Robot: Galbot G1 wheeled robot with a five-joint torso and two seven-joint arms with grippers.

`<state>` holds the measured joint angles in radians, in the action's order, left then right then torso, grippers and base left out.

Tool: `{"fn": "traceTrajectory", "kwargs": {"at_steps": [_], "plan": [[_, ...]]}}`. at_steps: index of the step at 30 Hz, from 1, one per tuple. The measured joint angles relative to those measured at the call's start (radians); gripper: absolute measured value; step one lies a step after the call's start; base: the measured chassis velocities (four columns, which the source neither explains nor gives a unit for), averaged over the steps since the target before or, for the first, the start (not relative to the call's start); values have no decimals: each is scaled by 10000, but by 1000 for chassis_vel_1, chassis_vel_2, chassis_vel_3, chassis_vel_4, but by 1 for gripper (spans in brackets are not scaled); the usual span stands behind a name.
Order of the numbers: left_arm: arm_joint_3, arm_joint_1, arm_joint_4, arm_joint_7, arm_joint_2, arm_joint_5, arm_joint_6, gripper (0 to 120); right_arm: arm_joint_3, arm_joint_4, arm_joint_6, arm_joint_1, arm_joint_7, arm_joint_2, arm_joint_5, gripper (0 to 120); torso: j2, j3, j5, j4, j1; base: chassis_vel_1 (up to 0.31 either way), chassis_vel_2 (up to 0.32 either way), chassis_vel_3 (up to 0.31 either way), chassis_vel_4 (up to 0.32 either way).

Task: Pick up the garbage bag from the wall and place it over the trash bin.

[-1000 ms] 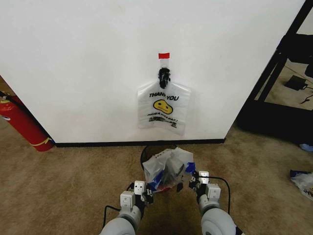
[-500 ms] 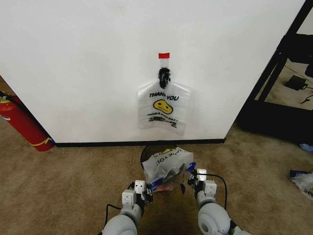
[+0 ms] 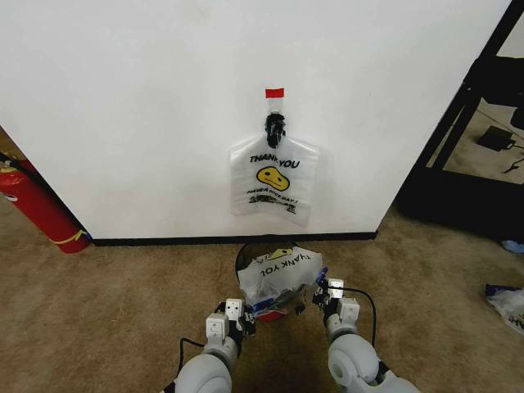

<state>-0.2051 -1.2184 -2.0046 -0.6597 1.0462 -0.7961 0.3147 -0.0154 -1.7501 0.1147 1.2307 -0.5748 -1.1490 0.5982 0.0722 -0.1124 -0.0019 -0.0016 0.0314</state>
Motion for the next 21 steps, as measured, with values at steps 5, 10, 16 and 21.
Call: {"fn": "traceTrajectory", "kwargs": {"at_steps": [5,10,16,21], "plan": [[-63,79,53,13,179,17,-20,0,48,291,-427,-186,78,-124,-72,0,0,0,1,0,0,0,0,0,0],[-74,-101,-54,108,27,40,-19,0,87,373,-481,-218,101,-133,-218,0,0,0,2,1,0,0,0,0,0],[-45,-393,-292,151,-118,214,10,16,64,387,-565,4,159,35,-489,18,0,0,1,-1,0,0,0,0,0],[-36,-644,-625,241,-261,627,63,33,2,23,-565,354,134,327,-622,34,0,2,1,0,0,0,0,0,0]]}}
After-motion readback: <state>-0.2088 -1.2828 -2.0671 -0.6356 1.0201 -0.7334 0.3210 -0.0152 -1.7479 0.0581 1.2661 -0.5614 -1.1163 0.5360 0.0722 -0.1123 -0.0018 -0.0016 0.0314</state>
